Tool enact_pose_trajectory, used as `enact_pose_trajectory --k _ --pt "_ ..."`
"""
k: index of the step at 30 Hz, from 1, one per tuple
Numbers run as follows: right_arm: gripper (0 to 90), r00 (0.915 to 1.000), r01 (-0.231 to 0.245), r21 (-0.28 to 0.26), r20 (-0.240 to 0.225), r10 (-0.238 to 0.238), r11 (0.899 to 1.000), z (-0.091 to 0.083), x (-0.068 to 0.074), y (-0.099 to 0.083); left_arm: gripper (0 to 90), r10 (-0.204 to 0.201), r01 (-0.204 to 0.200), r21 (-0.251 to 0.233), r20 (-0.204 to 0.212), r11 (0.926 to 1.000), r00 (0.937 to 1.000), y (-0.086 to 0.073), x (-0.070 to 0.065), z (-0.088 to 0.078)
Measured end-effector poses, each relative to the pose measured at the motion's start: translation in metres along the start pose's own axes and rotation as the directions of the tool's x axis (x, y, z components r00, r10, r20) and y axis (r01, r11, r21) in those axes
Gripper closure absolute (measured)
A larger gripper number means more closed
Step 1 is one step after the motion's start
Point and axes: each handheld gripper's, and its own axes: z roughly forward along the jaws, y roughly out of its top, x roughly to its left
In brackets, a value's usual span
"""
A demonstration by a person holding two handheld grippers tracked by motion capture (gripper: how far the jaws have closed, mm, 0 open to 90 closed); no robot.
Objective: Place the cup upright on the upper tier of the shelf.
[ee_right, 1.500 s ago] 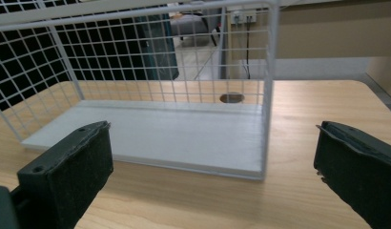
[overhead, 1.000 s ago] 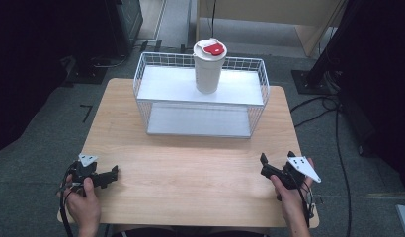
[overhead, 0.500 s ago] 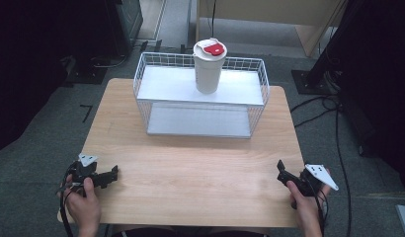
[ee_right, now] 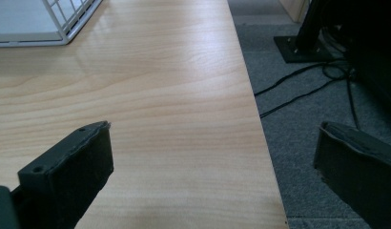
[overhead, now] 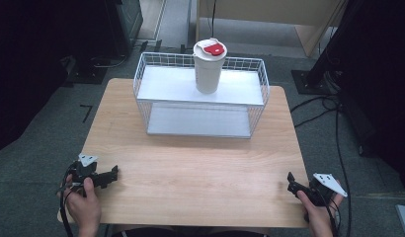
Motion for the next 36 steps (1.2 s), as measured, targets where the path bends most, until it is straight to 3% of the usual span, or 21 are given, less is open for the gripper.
enact_pose_trajectory --k 4,7,9,11,13,36 --pt "0.0 0.9995 0.009 0.056 -0.03 -0.007 0.998 0.001 -0.002 0.0 0.0 0.0 0.0 0.0 0.0 1.0 1.0 0.0 0.0 0.0" --pt "0.0 0.997 0.062 0.131 -0.054 -0.055 0.989 0.004 0.001 -0.001 0.0 0.0 0.0 0.0 0.0 1.0 1.0 0.0 0.0 0.0" --pt "0.0 0.9904 0.134 0.187 -0.06 -0.125 0.973 0.007 0.008 -0.002 0.0 0.0 0.0 0.0 0.0 1.0 1.0 0.0 0.0 0.0" --pt "0.0 0.9855 0.165 0.218 -0.074 -0.153 0.962 0.008 0.013 -0.003 0.0 0.0 0.0 0.0 0.0 1.0 1.0 0.0 0.0 0.0" --pt "0.0 0.9884 0.134 0.245 -0.103 -0.112 0.96 0.009 0.014 -0.004 0.0 0.0 0.0 0.0 0.0 1.0 1.0 0.0 0.0 0.0" --pt "0.0 0.9866 0.144 0.243 -0.11 -0.12 0.959 0.009 0.014 -0.004 0.0 -0.001 0.001 -0.001 0.0 1.0 1.0 0.0 0.0 0.0"
